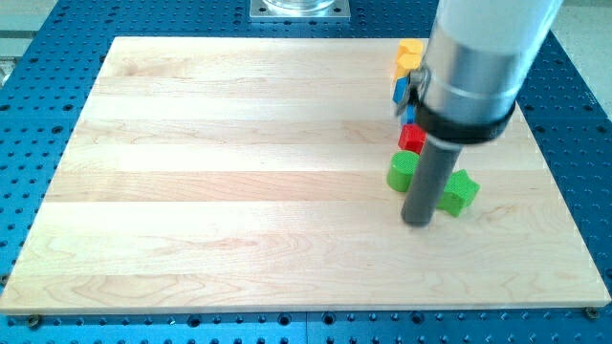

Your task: Push all the blocks together except the circles

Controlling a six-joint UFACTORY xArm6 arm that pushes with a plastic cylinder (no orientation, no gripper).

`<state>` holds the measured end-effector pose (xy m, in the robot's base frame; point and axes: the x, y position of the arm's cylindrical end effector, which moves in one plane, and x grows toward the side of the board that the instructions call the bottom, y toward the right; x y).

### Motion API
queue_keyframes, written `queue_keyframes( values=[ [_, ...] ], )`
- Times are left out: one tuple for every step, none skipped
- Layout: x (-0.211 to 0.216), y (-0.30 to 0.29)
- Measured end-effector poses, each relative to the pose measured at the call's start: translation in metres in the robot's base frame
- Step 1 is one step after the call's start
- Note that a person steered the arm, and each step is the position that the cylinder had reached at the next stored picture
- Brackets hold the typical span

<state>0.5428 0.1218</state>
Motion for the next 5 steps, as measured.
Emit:
queue_keyframes(
  values=[
    [0.022, 0.033],
    [-0.009, 0.079],
    [-0.058, 0.058],
    [-0.062, 0.037],
    [-0.032, 0.016]
  ],
)
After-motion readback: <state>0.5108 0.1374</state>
